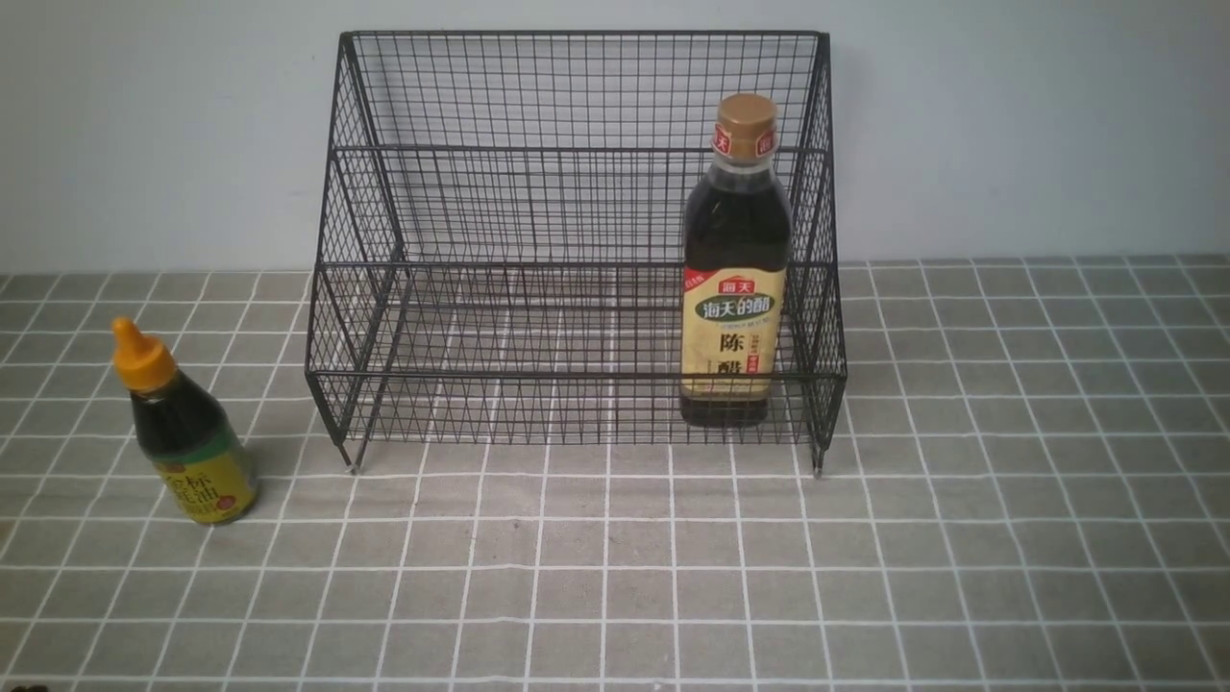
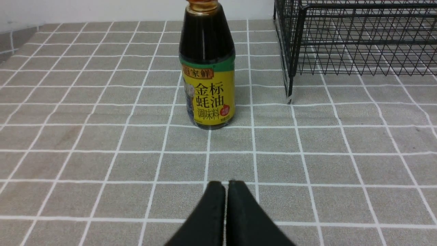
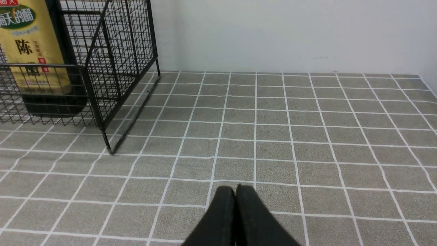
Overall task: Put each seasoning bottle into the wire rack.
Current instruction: Use the left arm to grab the condiment bottle closest to it
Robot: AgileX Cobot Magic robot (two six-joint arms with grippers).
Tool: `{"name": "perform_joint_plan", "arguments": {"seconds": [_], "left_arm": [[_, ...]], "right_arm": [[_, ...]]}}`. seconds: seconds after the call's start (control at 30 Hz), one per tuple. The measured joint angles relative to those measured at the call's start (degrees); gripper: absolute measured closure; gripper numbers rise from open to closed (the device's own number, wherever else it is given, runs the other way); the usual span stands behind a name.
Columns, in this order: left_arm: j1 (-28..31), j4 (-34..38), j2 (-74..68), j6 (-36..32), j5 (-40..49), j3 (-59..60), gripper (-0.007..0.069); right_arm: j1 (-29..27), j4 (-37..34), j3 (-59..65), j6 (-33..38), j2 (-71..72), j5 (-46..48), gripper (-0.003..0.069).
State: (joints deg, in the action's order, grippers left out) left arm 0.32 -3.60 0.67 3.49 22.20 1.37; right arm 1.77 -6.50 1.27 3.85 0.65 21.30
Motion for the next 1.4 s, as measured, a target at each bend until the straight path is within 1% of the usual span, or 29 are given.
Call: {"name": "perform_joint_plan", "arguments": {"seconds": [0.63, 0.8, 0.87, 1.07, 1.27, 1.4], "left_arm": [[0.1, 0.0, 0.0, 0.0, 0.0, 0.0, 0.0631], [0.1, -1.7, 0.0, -1.4, -1.2, 0.2, 0.0631], [0.1, -1.7, 0.0, -1.5, -4.5, 0.3, 0.0631], [0.1, -1.6, 0.0, -1.6, -22.2, 0.3, 0.0631], [0.1, 0.9, -0.5, 1.8, -33.3, 0.3, 0.0631], [0.1, 1.3, -6.8, 1.8, -46.5, 0.3, 0.0631]], "right_arm": [[0.0, 0.0, 0.0, 0.0, 0.0, 0.0, 0.0672], [0.0, 0.0, 0.0, 0.0, 0.0, 0.0, 0.0672], [0.0, 0.0, 0.0, 0.0, 0.0, 0.0, 0.0672], [0.0, 0.0, 0.0, 0.0, 0.0, 0.0, 0.0672], [0.0, 0.0, 0.0, 0.0, 0.0, 0.0, 0.0672], [0.0, 0.0, 0.0, 0.0, 0.0, 0.0, 0.0672]]}}
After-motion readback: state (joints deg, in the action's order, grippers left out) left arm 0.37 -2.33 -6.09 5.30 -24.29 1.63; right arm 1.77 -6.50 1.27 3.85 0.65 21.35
